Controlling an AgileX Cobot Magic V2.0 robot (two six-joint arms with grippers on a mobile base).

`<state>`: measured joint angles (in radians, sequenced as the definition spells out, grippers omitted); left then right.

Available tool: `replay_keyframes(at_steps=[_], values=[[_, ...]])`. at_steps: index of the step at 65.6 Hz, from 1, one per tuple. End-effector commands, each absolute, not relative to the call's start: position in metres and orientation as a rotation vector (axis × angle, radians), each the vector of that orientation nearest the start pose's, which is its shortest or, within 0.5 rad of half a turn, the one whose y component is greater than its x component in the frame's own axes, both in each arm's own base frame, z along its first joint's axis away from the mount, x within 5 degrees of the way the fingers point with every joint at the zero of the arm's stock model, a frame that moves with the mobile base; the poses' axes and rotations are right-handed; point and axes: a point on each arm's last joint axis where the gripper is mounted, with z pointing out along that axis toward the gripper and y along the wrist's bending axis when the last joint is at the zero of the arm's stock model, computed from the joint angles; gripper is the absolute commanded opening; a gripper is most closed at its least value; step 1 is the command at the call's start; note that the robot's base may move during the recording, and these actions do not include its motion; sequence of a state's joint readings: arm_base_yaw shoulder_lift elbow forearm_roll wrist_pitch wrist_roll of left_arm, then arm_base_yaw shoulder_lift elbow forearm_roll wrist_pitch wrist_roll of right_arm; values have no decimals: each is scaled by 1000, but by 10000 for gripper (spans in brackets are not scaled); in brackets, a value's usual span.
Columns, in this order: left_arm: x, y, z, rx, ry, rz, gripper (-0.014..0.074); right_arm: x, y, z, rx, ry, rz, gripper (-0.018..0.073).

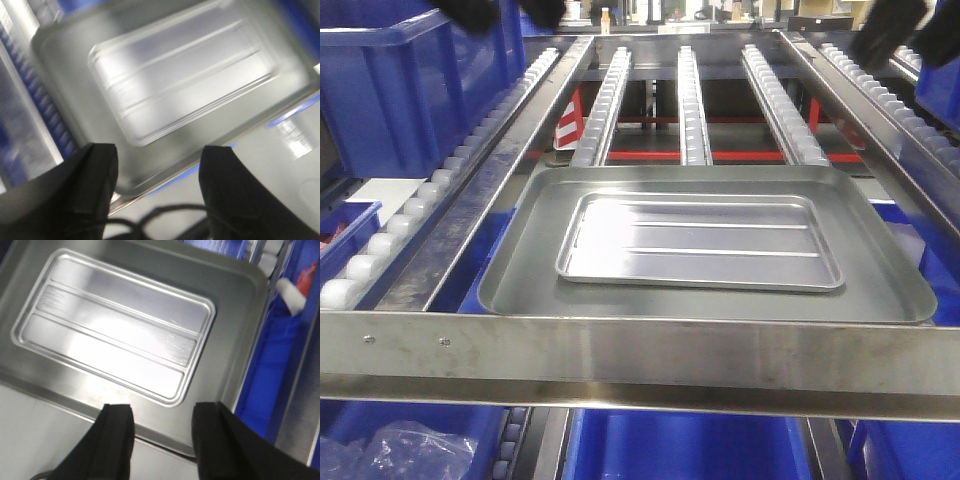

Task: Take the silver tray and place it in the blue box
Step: 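Lower both grippers onto the silver tray's side rims and close them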

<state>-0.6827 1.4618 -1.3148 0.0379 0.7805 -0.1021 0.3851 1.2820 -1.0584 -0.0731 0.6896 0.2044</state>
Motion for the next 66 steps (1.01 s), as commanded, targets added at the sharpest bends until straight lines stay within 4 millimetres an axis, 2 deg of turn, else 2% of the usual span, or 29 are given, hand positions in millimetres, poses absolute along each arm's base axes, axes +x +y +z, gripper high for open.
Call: replay_keyframes(at_steps=[1, 12, 27, 38, 66], values=[[267, -208, 357, 599, 2339, -262, 281, 270, 102, 340, -191, 2342, 227, 400], [298, -230, 337, 490, 2403, -240, 281, 299, 101, 324, -41, 2419, 226, 399], [325, -242, 314, 374, 2445, -196, 281, 332, 92, 299, 29, 2496, 176, 399], [341, -251, 294, 295, 2477, -207, 281, 352, 97, 290, 30, 2516, 168, 399], [365, -252, 256, 196, 2562, -263, 281, 374, 102, 256, 32, 2595, 140, 399]])
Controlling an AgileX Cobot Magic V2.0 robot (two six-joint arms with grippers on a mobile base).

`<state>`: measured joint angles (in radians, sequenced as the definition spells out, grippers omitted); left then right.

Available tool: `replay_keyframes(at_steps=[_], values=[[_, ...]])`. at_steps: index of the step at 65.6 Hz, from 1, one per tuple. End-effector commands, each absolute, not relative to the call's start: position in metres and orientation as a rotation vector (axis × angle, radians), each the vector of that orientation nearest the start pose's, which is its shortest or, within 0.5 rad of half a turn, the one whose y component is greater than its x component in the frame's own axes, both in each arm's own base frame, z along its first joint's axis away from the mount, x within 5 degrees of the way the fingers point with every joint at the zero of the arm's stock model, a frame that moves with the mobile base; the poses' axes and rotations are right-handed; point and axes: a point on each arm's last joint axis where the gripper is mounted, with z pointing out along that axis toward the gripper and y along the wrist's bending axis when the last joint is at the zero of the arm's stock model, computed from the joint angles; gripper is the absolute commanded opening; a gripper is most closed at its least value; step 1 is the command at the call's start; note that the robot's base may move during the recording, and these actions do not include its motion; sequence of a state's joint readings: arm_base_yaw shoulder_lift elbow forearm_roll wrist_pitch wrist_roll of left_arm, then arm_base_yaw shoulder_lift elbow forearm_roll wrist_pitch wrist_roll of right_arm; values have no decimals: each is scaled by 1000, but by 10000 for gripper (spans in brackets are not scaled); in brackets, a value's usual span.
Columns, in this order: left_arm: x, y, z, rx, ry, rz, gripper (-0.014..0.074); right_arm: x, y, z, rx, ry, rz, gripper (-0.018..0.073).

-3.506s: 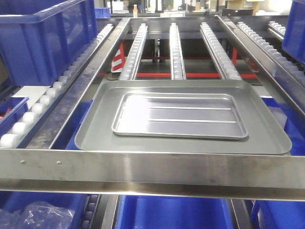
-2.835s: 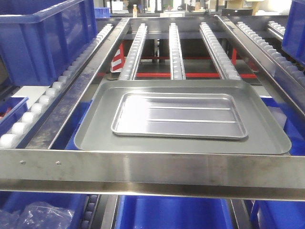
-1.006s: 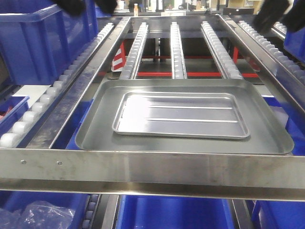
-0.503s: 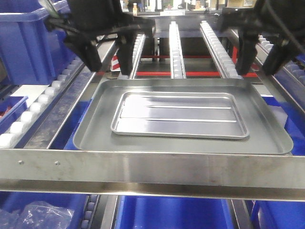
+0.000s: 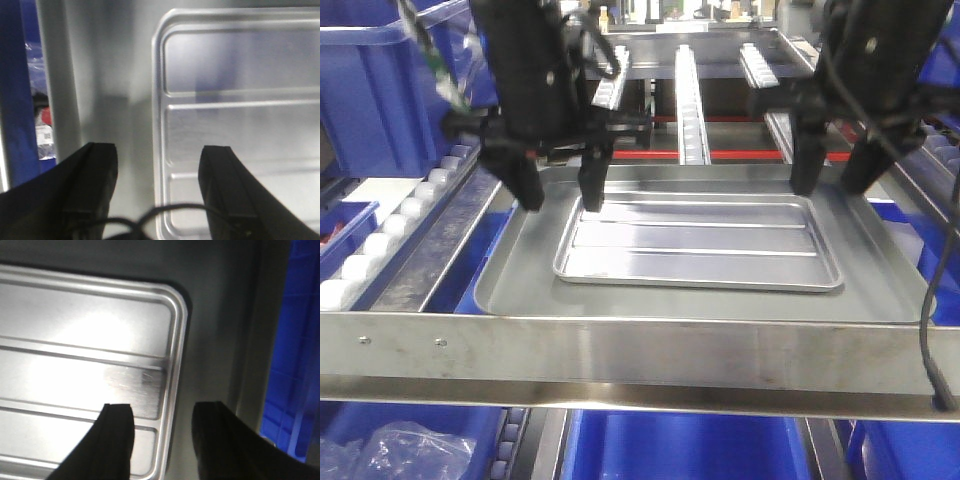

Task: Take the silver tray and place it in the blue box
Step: 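Lower both grippers onto the silver tray's side rims and close them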

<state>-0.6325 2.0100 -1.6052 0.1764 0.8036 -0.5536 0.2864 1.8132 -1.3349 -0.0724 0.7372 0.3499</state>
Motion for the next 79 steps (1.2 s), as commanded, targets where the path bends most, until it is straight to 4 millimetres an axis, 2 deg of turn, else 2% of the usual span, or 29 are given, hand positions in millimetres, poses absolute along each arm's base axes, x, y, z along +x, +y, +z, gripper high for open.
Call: replay_keyframes(at_steps=[1, 20, 61, 67, 70, 79], values=[[365, -251, 255, 194, 2564, -261, 281, 375, 103, 254, 31, 2599, 138, 399], [369, -253, 251, 193, 2544, -282, 281, 383, 105, 231, 27, 2648, 121, 396], [371, -255, 221, 186, 2655, -224, 281, 386, 106, 226, 22, 2632, 127, 389], [371, -255, 220, 186, 2657, -222, 272, 387, 106, 224, 22, 2638, 125, 328], [371, -255, 220, 186, 2657, -222, 243, 387, 106, 223, 22, 2643, 123, 255], [371, -255, 220, 192, 2654, -215, 93, 387, 106, 223, 22, 2642, 124, 53]])
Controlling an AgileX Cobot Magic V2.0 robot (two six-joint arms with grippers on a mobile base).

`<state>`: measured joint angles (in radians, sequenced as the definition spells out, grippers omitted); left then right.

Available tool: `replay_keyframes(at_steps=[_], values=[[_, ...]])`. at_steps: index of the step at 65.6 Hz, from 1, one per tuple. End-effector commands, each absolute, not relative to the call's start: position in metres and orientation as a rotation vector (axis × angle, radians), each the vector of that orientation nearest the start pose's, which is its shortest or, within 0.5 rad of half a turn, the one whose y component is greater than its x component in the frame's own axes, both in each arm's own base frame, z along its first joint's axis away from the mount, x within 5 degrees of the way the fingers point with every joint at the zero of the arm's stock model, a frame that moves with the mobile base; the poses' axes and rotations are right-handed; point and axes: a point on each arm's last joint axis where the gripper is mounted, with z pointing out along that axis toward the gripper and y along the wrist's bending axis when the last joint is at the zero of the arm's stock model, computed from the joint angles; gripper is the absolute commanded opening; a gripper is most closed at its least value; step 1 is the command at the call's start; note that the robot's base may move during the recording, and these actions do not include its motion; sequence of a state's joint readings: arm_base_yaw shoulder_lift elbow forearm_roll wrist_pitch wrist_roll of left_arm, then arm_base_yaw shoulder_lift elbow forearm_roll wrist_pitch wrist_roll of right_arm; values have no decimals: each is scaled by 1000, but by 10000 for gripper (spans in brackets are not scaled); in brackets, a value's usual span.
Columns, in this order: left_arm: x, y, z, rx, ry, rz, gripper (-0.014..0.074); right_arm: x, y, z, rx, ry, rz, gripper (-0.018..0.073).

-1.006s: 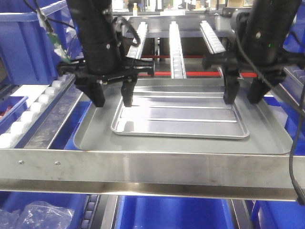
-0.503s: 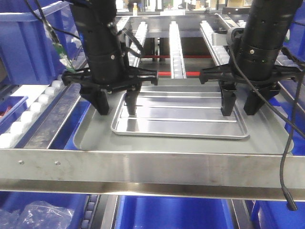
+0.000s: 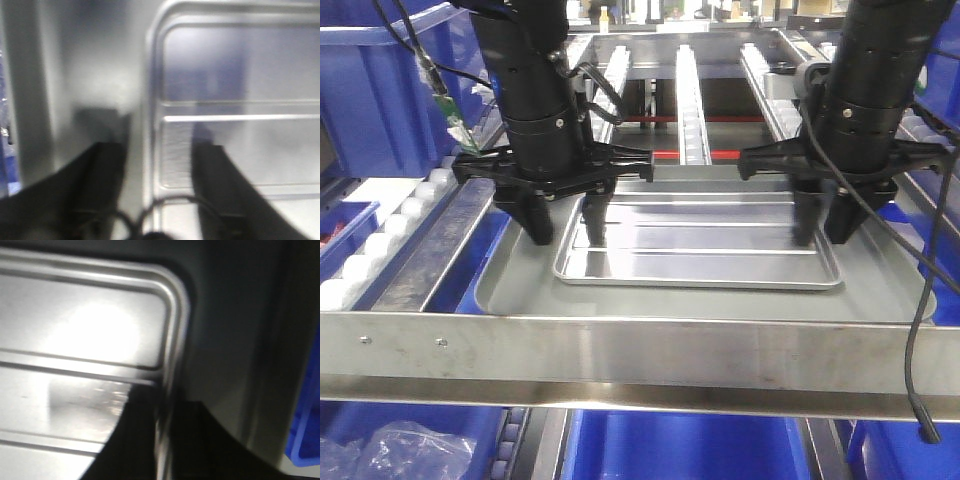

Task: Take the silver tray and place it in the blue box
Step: 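Lower both grippers onto the silver tray's side rims and close them, then lift the silver tray with both grippers up off the shelf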

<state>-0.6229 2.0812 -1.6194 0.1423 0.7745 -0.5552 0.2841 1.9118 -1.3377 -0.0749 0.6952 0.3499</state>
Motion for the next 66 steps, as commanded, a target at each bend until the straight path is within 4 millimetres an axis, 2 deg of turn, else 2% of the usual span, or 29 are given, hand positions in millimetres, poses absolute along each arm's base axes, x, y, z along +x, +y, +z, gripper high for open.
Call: replay_keyframes(at_steps=[1, 8, 17, 23, 32, 40, 56, 66], values=[[371, -255, 220, 192, 2654, -215, 72, 387, 106, 223, 22, 2642, 124, 41], [372, -255, 220, 192, 2652, -216, -110, 387, 106, 223, 21, 2642, 123, 57], [373, -254, 225, 197, 2652, -194, -99, 387, 106, 226, 21, 2643, 120, 57], [374, -255, 237, 190, 2646, -188, -105, 386, 105, 236, 18, 2641, 110, 57], [372, -252, 274, 186, 2592, -213, -105, 377, 104, 266, 17, 2614, 114, 57], [363, -245, 306, 170, 2553, -237, -105, 363, 103, 296, 10, 2567, 130, 57], [332, -222, 362, 251, 2491, -225, -105, 324, 104, 347, -41, 2488, 142, 57], [309, -205, 388, 265, 2462, -215, -105, 297, 106, 365, -58, 2470, 145, 57]])
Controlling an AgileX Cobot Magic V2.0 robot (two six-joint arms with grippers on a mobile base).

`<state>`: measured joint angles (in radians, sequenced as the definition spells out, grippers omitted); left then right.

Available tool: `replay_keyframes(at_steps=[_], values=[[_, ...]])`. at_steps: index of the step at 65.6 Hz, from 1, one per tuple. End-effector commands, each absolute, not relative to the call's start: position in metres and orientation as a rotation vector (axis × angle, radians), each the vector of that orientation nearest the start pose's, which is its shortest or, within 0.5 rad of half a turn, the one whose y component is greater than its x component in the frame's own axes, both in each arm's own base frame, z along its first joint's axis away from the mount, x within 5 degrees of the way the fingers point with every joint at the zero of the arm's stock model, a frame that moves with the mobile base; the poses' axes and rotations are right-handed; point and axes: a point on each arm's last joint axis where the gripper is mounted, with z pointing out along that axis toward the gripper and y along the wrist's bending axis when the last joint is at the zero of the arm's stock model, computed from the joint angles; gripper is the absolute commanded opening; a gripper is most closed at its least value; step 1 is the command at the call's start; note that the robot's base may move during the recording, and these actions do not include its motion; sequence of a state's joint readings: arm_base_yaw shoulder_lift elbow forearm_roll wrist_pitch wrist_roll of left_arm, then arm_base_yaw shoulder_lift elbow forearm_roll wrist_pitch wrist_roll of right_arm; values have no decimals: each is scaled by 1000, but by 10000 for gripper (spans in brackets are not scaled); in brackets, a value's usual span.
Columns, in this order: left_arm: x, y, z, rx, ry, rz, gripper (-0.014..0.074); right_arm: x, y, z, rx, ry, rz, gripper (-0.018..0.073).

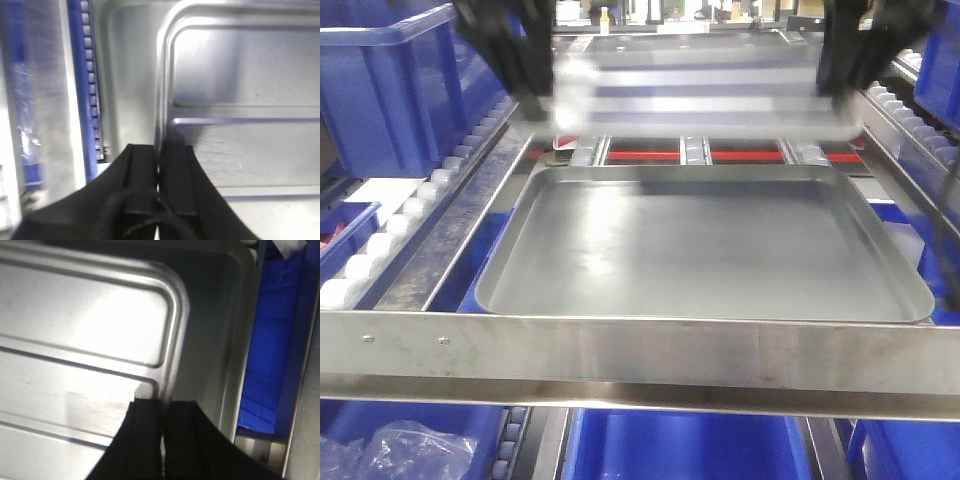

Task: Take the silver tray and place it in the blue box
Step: 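Lift the silver tray with both grippers up off the shelf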

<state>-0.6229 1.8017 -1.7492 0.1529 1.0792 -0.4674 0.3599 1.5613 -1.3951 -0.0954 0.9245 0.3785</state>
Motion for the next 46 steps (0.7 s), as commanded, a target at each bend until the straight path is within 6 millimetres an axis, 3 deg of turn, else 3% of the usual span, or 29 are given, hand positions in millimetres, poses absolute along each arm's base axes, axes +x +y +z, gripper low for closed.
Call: replay_keyframes(at_steps=[1, 11, 21, 35, 46], values=[[306, -204, 390, 264, 2459, -218, -105, 294, 106, 366, -58, 2467, 149, 57], [273, -186, 401, 282, 2445, -233, -105, 267, 103, 378, -56, 2429, 189, 57], [245, -185, 393, 324, 2482, -240, -105, 247, 105, 389, -81, 2416, 215, 57], [235, -200, 381, 391, 2514, -238, -105, 243, 106, 388, -86, 2437, 207, 57], [236, -201, 380, 393, 2514, -238, -105, 243, 106, 388, -87, 2437, 204, 57]])
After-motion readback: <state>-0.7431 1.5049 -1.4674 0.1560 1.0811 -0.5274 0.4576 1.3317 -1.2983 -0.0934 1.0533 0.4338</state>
